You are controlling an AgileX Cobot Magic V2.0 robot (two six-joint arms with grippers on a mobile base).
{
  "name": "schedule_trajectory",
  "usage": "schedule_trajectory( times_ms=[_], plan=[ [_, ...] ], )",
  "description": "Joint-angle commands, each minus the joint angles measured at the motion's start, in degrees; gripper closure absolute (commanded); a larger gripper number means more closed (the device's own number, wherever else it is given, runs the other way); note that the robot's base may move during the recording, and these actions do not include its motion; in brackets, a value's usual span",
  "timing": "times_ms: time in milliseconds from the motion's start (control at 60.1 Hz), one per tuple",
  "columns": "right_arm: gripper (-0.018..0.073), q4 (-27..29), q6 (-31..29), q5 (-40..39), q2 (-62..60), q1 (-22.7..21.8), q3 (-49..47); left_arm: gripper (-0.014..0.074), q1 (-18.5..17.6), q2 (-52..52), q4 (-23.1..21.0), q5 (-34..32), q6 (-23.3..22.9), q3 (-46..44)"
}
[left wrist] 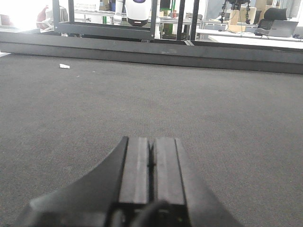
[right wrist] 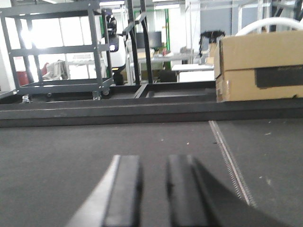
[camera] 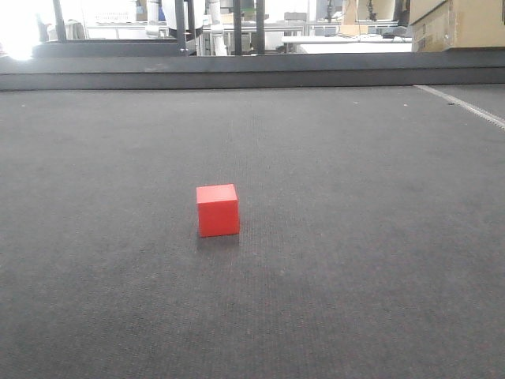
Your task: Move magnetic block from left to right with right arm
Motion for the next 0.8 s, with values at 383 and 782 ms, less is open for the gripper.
schedule_trajectory(
  times_ms=[383,782],
  plan=[
    [-0.0036,2.3,0.0,7.0,29.4,13.2,-16.4,0.0713,0.1,-0.8,0.0,-5.2,-0.5,0.5],
    [-0.0034,-0.2,5.8,21.8,63.4,33.5,-38.9,0.0713,0.1,-0.8,0.0,-5.2,-0.5,0.5]
  ],
)
